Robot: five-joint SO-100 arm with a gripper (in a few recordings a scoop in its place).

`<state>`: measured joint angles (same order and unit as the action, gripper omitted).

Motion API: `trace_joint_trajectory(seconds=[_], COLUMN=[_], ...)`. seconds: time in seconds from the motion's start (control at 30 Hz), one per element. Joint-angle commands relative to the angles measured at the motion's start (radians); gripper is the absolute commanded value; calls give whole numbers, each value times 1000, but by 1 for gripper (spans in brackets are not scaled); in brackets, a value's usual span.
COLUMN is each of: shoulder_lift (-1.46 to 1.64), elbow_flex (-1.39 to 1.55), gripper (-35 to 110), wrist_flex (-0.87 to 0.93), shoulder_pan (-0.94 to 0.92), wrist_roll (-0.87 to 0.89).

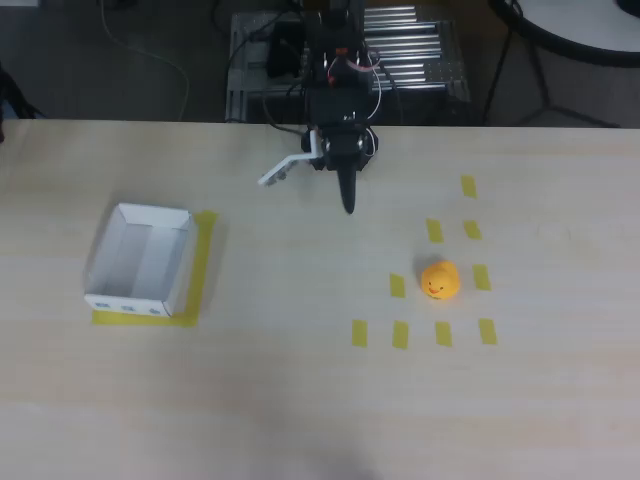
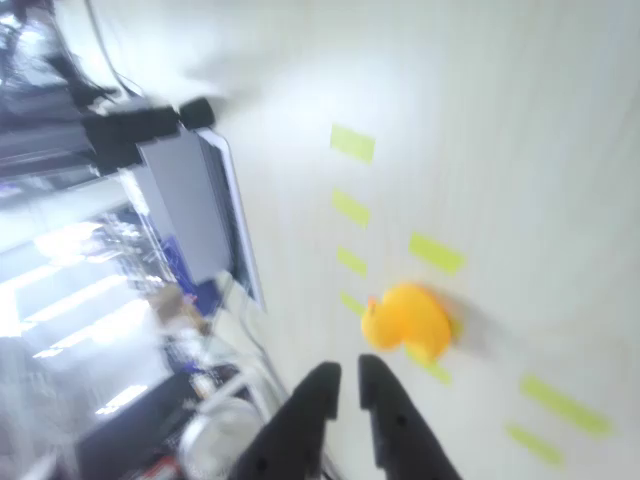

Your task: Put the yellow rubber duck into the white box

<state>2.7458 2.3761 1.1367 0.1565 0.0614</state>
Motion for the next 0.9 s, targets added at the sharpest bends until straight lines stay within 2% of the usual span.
trace_joint_trajectory(seconds=[0.0,0.13,0.23,0.33,0.87], shoulder_lift=[-402,-657,-784,-925,-1350], elbow_flex=[-560,-808,-871,-919,-1039], gripper=[0,21,36,45,46], wrist_flex=[219,371,407,449,357], shoulder_pan=[123,173,212,270,382], wrist_roll=[-94,-339,-382,-459,-433])
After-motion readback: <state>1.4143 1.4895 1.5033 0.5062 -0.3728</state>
